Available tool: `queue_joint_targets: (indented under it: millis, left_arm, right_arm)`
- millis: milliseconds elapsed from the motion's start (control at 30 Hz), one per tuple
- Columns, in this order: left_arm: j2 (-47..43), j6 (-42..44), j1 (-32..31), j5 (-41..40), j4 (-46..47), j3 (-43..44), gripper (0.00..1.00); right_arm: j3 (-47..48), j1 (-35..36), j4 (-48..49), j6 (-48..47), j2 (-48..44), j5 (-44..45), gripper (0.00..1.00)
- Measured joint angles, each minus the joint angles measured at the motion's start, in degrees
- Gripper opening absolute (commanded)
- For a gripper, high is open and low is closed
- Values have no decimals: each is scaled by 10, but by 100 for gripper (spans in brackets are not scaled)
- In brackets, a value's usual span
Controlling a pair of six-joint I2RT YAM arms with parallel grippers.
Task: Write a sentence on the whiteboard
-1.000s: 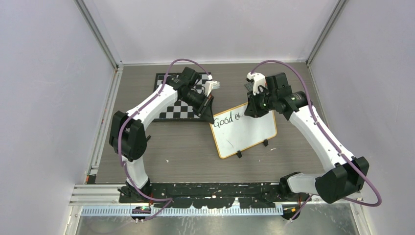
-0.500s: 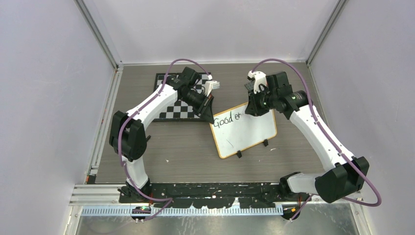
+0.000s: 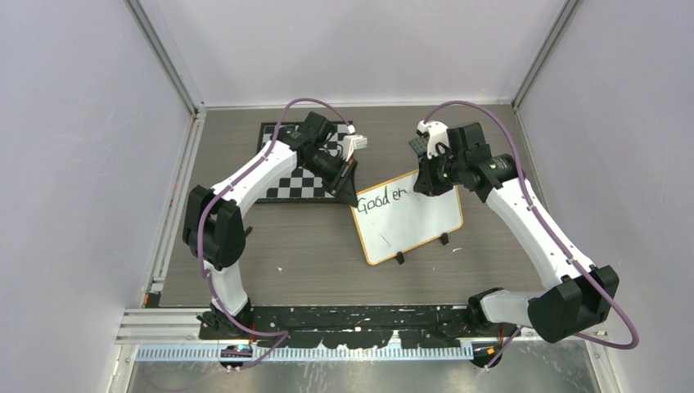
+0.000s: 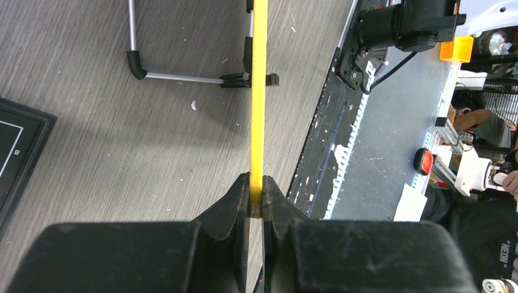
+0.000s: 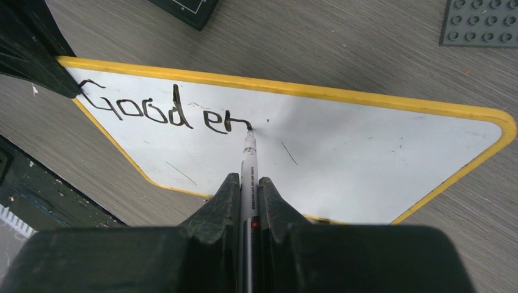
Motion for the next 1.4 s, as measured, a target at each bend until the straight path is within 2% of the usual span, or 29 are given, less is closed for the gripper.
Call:
queue_joint_targets:
  millis: [1400]
  left_arm:
    - [0, 0, 0, 4, 0, 0, 1]
  right_arm:
    - [14, -6, -15, -20, 3, 26, 0]
